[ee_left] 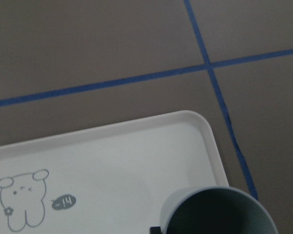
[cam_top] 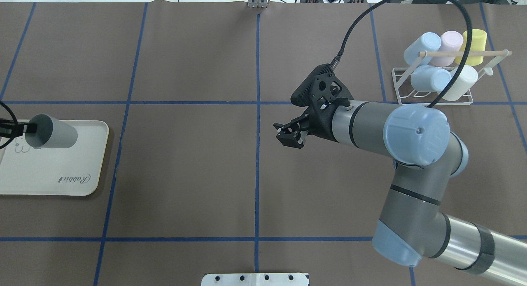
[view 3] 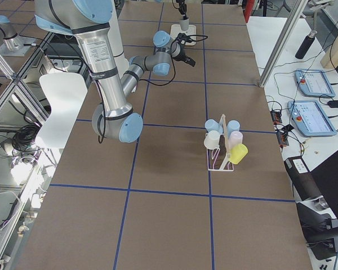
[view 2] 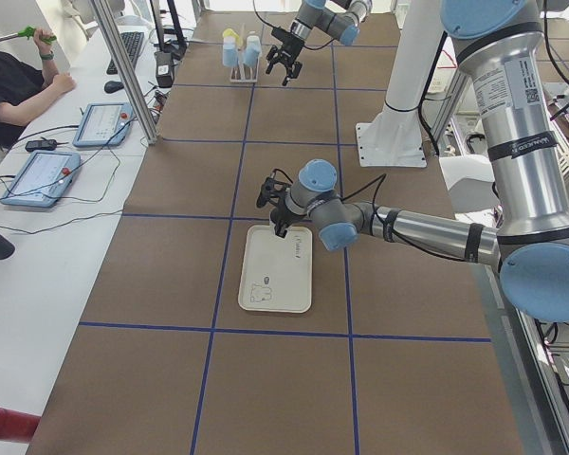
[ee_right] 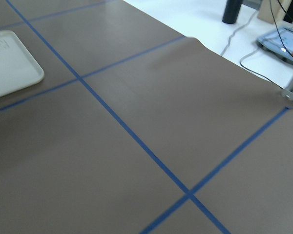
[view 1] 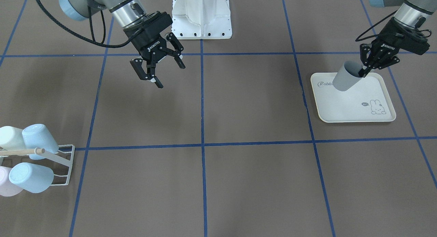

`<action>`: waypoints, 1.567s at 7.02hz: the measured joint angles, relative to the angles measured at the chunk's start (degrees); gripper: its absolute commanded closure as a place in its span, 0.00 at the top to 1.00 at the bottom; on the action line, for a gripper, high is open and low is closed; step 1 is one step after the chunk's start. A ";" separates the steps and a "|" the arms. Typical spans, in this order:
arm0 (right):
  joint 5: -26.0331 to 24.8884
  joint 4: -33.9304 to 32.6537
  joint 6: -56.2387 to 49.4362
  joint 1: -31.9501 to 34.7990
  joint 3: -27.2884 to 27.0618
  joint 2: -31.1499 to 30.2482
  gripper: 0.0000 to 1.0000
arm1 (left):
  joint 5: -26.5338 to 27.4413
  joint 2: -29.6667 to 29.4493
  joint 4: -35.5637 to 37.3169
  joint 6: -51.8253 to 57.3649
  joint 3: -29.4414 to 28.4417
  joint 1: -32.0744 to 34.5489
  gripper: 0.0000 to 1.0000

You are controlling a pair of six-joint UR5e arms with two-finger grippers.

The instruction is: Transfer IKEA cup to right arm and place on rack

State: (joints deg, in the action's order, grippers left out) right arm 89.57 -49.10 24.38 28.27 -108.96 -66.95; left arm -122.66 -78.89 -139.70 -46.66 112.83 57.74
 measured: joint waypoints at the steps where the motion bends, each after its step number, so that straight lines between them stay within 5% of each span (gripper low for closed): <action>1: -0.05 10.44 -0.13 -1.26 3.80 -0.27 0.99 | -3.36 -4.66 -0.14 -6.14 0.33 0.69 0.00; 3: -0.11 22.24 -1.19 -3.06 6.94 0.39 0.99 | -7.64 -14.38 -2.55 -24.71 2.04 0.67 0.00; 6: -6.28 24.26 -1.83 -7.73 7.12 2.17 0.99 | -7.93 -20.34 -17.79 -47.18 1.99 -4.92 0.00; 11: -8.18 26.54 -9.09 -12.05 6.77 4.34 0.99 | -0.58 -25.66 -20.44 -50.72 0.03 -16.89 0.00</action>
State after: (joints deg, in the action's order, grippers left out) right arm 81.38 -22.56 15.29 16.23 -102.19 -62.61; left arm -123.24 -104.56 -160.14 -97.38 112.87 40.85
